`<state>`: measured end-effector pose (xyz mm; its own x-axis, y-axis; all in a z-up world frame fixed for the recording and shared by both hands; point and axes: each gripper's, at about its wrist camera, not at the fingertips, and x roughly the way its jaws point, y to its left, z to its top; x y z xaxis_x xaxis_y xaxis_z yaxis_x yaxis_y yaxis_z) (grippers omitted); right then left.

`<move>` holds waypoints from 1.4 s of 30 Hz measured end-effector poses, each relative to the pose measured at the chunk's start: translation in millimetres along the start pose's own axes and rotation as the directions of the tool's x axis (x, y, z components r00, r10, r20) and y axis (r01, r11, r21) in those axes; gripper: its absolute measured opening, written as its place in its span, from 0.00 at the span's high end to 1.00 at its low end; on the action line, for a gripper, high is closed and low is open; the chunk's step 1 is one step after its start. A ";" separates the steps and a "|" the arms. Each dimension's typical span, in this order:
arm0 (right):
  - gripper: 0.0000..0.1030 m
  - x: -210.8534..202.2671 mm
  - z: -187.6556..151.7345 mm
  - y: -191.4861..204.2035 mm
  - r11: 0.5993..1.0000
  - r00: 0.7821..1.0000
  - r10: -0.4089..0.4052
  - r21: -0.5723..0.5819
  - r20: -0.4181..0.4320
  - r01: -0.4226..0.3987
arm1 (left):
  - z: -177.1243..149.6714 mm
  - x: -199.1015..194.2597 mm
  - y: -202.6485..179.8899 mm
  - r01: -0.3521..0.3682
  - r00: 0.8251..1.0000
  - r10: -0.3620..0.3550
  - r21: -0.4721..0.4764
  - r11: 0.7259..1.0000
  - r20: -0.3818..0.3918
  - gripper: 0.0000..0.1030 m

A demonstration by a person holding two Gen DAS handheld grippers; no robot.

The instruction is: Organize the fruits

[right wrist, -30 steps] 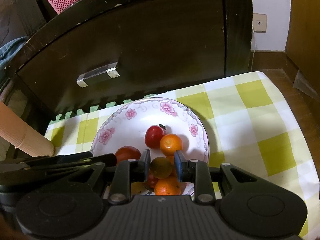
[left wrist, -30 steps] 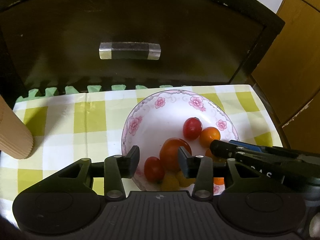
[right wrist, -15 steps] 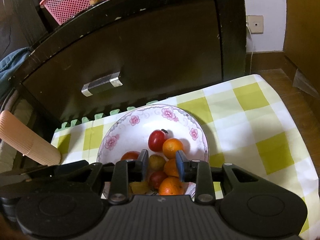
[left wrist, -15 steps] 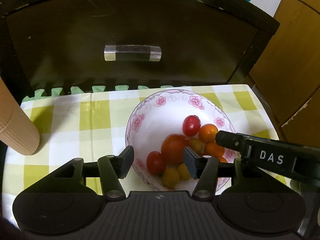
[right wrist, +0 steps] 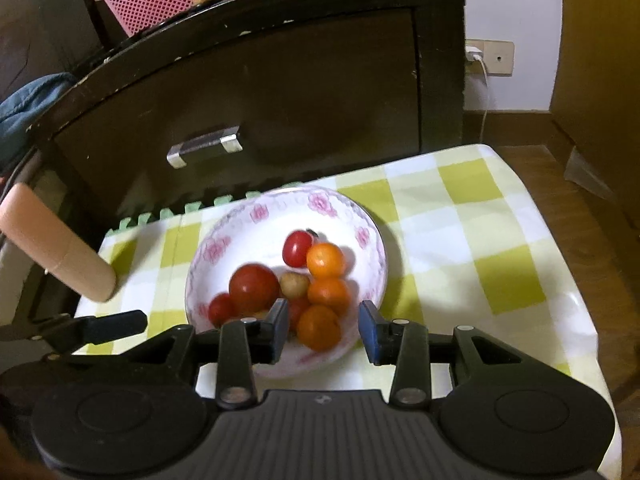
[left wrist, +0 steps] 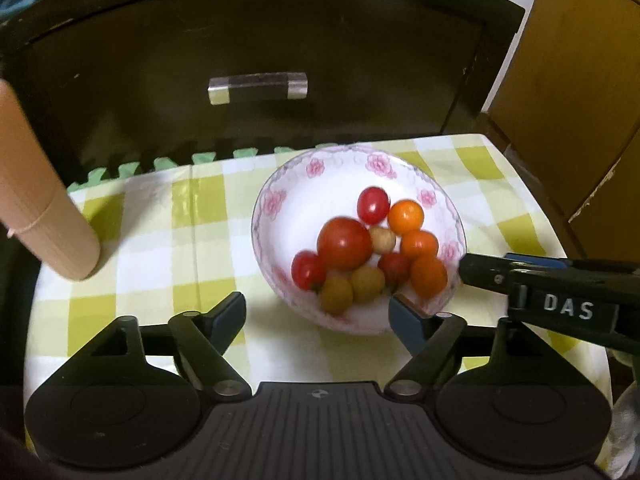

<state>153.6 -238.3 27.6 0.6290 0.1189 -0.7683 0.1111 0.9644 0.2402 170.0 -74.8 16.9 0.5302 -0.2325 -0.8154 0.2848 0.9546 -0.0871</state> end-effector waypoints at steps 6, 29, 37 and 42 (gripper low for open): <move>0.64 -18.1 -22.6 -6.0 0.999 1.000 -0.007 0.031 -0.006 0.007 | -16.8 -17.1 3.4 -0.030 0.999 0.031 -0.017 0.999 0.024 0.14; 0.61 -63.7 -99.3 -1.7 0.999 0.999 -0.029 0.019 -0.044 0.030 | -86.4 -43.8 -7.2 -0.104 0.994 0.104 0.011 0.994 0.042 0.00; 0.61 -76.0 -116.8 7.1 1.000 0.999 -0.030 -0.001 -0.045 0.030 | -102.4 -47.1 -15.0 -0.187 0.982 0.187 0.071 0.980 0.000 0.00; 0.61 -79.8 -127.9 8.3 0.999 0.998 -0.039 -0.003 -0.057 0.039 | -111.3 -55.8 -14.1 -0.153 0.988 0.154 0.057 0.987 0.001 0.00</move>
<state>5.9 -209.6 15.1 0.5792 0.0944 -0.8097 0.1336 0.9689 0.2085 47.4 -54.6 -0.1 0.5686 -0.0834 -0.8184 0.2449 0.9669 0.0717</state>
